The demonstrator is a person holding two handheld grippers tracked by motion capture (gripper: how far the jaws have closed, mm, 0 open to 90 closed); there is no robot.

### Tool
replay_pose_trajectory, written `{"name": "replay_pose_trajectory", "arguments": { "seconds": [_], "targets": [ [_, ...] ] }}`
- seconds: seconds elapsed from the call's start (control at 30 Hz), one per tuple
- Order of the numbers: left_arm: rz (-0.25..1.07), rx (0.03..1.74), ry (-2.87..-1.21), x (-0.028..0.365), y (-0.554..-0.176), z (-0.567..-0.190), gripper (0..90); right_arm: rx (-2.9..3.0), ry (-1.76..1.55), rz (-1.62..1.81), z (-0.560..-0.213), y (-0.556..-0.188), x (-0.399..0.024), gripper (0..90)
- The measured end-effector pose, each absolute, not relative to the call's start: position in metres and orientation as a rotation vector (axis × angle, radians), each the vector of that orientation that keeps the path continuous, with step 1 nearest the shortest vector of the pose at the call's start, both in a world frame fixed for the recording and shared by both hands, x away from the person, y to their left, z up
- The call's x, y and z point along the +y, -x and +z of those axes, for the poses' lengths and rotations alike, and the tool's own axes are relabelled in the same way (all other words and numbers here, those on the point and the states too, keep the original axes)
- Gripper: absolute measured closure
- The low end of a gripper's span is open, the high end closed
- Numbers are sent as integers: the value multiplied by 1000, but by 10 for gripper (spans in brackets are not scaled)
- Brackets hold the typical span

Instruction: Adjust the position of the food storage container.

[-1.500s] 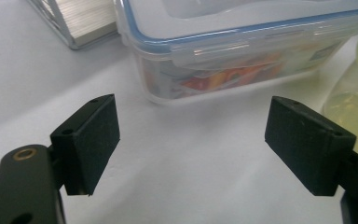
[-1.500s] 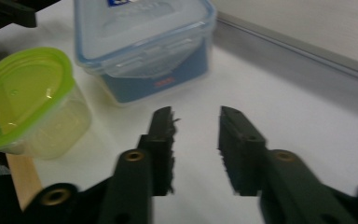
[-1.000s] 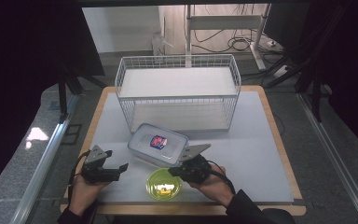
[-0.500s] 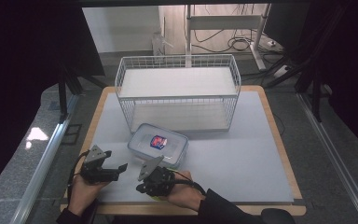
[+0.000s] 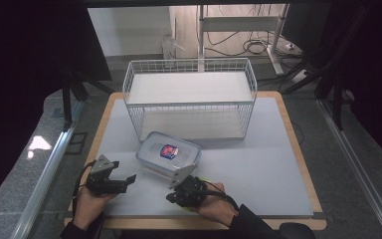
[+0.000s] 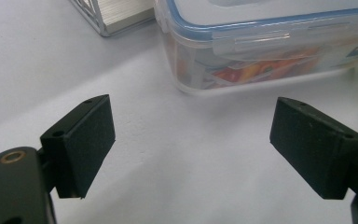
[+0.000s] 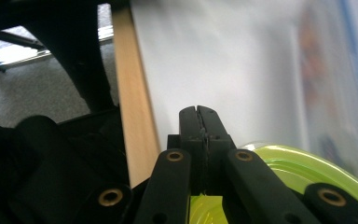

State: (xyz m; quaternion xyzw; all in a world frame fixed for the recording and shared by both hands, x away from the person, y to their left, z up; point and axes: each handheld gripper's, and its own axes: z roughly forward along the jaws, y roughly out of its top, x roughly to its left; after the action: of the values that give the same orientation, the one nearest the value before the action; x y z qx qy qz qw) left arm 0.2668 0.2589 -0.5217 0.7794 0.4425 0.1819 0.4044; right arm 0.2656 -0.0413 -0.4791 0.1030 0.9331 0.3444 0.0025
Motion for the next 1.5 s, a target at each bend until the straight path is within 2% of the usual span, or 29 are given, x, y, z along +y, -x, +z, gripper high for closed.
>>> {"name": "replay_pose_trajectory", "arguments": {
  "seconds": [0.6,0.97,1.5],
  "targets": [
    [457,1122,-1980,257,-268,-523,139,2749,-673,1092,-468,-289,-140,900],
    [456,1117,-1989,256,-268,-523,138,2789,-670,1115,-474,-255,-153,900],
    [449,1113,-1997,255,-269,-524,138,2741,-782,1091,-479,-270,-173,900]
  ]
}}
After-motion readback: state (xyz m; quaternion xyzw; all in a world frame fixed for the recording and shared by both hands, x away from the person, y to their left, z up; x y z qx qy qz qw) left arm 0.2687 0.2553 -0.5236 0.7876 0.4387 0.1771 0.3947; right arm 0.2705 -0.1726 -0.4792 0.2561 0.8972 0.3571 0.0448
